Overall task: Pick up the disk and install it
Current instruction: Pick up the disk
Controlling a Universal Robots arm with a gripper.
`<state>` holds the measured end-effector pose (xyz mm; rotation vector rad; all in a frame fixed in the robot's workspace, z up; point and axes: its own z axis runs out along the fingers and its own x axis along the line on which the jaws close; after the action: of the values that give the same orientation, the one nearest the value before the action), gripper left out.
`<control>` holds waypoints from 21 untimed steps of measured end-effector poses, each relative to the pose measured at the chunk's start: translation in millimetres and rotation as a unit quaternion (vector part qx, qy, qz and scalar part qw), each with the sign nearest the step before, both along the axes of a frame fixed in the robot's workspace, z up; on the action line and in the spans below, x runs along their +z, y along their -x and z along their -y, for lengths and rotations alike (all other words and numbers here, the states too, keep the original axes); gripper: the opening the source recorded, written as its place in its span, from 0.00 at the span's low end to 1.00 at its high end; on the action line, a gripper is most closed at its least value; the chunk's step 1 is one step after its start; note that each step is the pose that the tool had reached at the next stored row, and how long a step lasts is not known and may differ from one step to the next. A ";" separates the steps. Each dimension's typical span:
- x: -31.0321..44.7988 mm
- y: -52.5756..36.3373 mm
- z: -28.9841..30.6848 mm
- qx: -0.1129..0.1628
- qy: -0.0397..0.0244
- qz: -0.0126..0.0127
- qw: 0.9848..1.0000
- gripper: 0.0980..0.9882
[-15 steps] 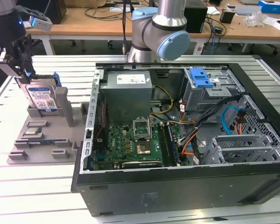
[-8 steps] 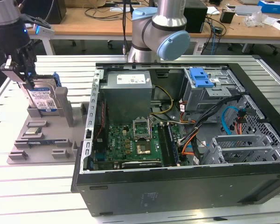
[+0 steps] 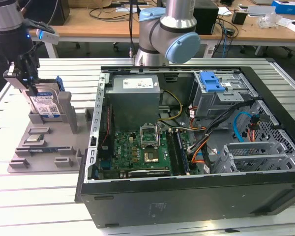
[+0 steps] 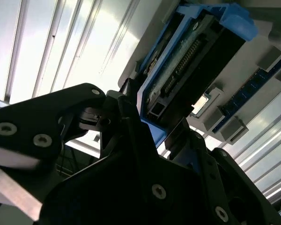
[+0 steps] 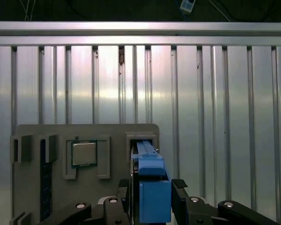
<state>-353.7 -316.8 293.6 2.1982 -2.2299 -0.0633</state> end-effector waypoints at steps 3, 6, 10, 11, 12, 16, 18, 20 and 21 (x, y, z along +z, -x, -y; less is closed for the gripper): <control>-0.3 0.0 0.0 0.000 0.000 0.000 1.000 0.43; -0.5 0.0 0.0 0.000 0.000 0.000 1.000 0.43; -0.7 0.0 0.0 0.000 0.000 0.000 1.000 0.34; -0.7 0.0 0.0 0.000 0.000 0.000 1.000 0.30; -0.8 0.0 0.0 0.000 0.000 0.000 1.000 0.30; -1.0 0.0 0.0 0.000 0.000 0.000 1.000 0.30; -1.1 0.0 0.0 0.000 0.000 0.000 1.000 0.30; -1.2 0.0 0.0 0.000 0.000 0.000 1.000 0.30; -1.2 0.0 0.0 0.000 0.000 0.000 1.000 0.30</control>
<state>-353.7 -316.8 292.3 2.1984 -2.2300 -0.0633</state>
